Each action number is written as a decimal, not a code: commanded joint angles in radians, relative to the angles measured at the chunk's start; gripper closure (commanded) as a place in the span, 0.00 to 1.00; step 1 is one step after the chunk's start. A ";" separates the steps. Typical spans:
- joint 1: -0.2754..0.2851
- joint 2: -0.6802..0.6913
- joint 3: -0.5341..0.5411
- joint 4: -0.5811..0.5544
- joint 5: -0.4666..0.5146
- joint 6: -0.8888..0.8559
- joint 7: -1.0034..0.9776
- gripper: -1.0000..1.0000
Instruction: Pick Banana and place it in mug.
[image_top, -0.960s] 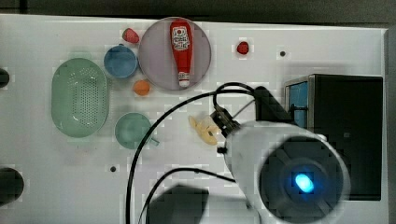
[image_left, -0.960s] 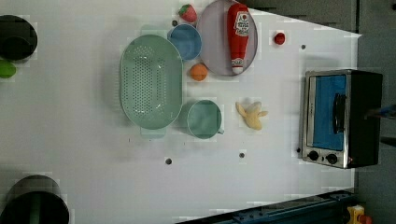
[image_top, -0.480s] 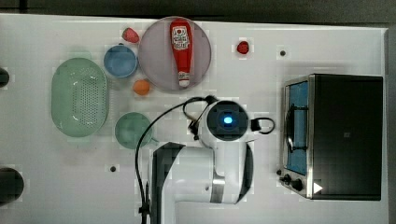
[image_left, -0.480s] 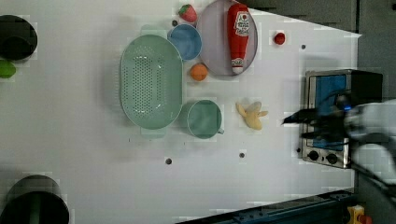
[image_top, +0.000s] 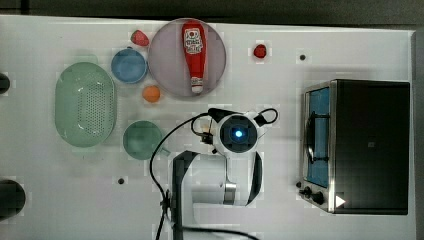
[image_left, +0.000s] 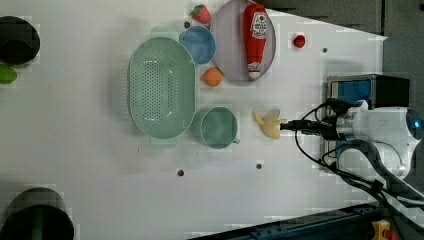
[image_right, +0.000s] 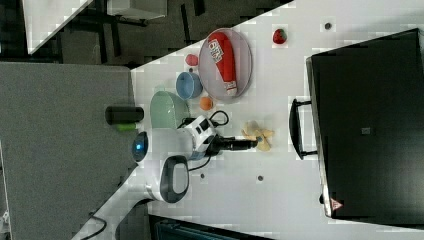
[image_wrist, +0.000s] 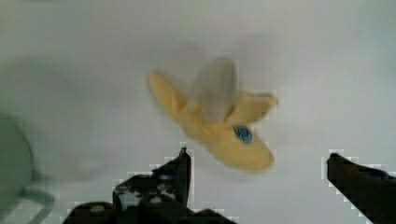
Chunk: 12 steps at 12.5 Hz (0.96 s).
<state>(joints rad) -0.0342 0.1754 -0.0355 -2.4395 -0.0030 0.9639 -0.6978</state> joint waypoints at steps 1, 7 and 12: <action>-0.003 0.067 -0.014 -0.012 -0.010 0.090 -0.131 0.00; -0.001 0.193 0.002 -0.013 -0.009 0.206 -0.129 0.03; -0.001 0.164 0.003 -0.028 -0.006 0.237 -0.126 0.62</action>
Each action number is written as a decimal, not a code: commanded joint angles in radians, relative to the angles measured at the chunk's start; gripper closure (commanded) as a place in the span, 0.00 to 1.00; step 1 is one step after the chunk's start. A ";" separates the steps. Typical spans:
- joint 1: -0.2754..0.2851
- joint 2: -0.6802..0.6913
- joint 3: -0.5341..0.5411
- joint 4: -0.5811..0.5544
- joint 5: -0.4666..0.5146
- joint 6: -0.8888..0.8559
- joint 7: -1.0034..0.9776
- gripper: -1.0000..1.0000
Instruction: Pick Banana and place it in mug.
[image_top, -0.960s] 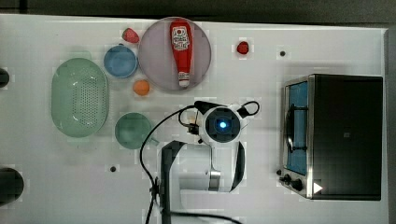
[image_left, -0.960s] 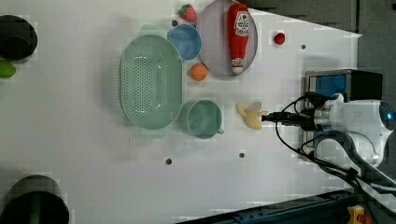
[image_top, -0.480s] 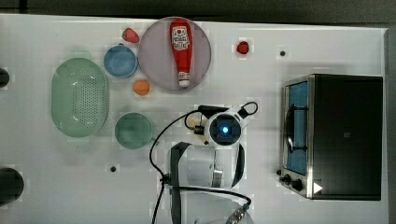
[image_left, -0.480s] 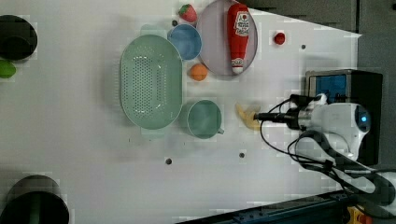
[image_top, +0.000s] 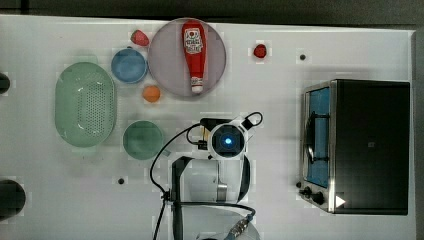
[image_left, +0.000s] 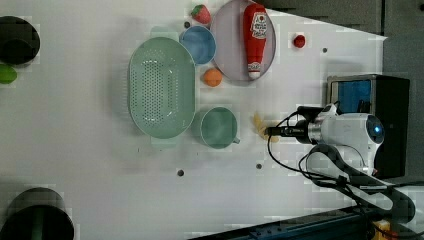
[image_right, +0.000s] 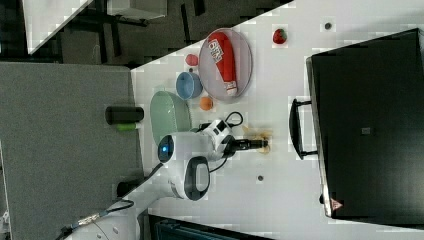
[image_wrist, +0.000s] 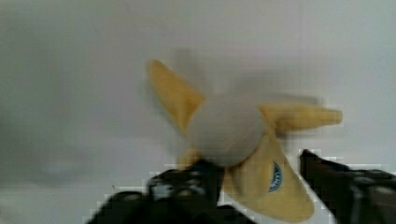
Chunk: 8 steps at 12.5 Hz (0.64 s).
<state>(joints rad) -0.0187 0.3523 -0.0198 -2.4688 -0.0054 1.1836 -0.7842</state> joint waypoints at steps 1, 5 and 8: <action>-0.017 -0.031 -0.014 -0.001 -0.003 0.010 -0.040 0.73; -0.021 -0.168 -0.035 -0.003 -0.002 -0.144 -0.040 0.73; -0.020 -0.339 -0.035 0.018 -0.002 -0.290 -0.040 0.73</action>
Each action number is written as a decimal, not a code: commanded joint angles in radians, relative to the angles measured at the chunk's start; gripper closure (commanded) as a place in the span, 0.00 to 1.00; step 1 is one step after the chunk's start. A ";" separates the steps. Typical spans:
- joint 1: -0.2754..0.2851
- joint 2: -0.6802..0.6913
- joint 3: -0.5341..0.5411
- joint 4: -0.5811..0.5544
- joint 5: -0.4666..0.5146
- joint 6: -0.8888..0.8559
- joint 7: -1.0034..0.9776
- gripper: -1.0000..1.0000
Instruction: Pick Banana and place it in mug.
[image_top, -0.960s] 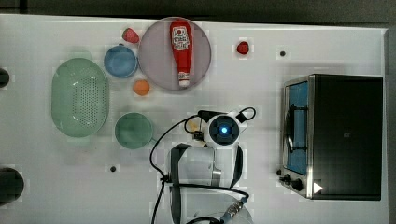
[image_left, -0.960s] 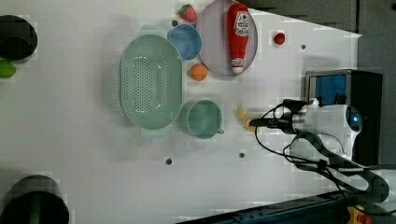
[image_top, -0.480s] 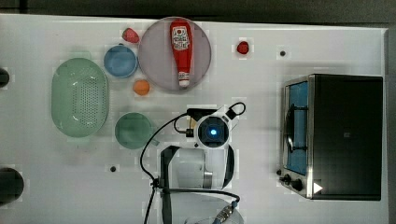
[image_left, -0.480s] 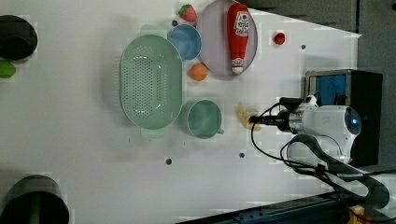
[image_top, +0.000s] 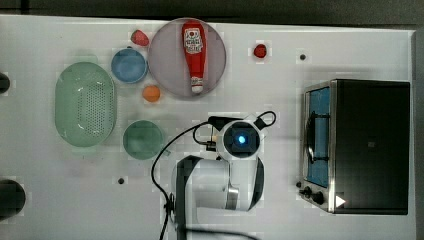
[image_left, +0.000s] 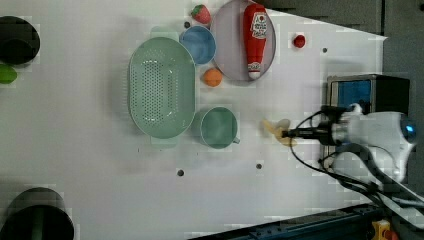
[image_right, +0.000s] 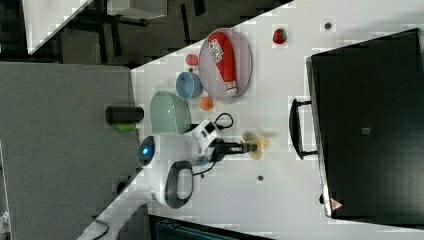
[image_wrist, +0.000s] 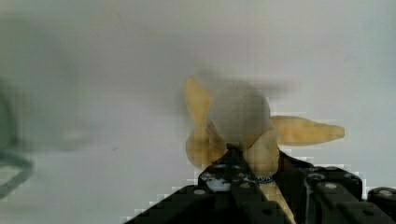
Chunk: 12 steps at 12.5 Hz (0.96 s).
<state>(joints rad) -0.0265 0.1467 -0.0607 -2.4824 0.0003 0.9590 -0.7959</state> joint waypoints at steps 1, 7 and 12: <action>-0.012 -0.194 0.008 0.040 -0.008 -0.121 -0.028 0.73; 0.002 -0.450 0.023 0.121 -0.008 -0.507 -0.014 0.73; 0.049 -0.446 0.243 0.131 -0.003 -0.559 0.311 0.73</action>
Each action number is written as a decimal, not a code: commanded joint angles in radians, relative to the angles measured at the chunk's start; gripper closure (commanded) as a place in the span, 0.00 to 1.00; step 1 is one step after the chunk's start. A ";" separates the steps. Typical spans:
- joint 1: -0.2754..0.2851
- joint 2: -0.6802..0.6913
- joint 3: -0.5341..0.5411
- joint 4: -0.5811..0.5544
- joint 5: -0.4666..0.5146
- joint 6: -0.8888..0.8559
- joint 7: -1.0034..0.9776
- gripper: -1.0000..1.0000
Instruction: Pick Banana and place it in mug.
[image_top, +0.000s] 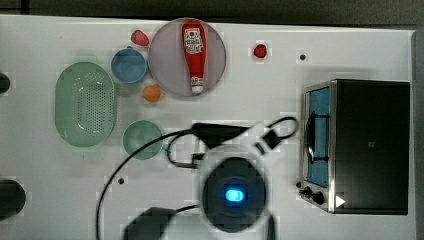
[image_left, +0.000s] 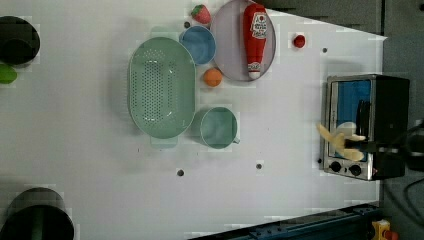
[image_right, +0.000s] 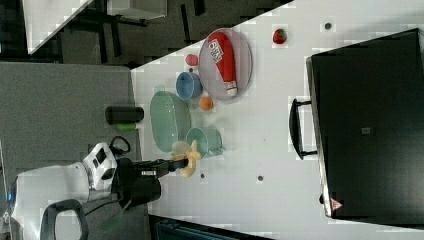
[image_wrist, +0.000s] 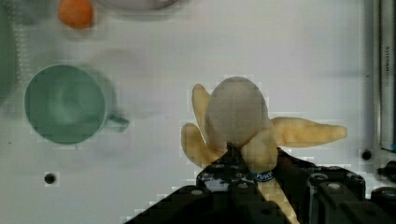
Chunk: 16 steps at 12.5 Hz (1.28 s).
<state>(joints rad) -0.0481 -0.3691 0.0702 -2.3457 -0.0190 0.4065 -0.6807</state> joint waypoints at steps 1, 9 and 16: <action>0.074 0.080 0.161 -0.005 0.035 0.004 0.285 0.73; 0.077 0.289 0.355 -0.007 0.159 0.240 0.607 0.73; 0.078 0.558 0.374 -0.014 0.149 0.536 0.627 0.69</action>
<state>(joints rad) 0.0235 0.1812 0.4373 -2.3516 0.1294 0.9370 -0.1262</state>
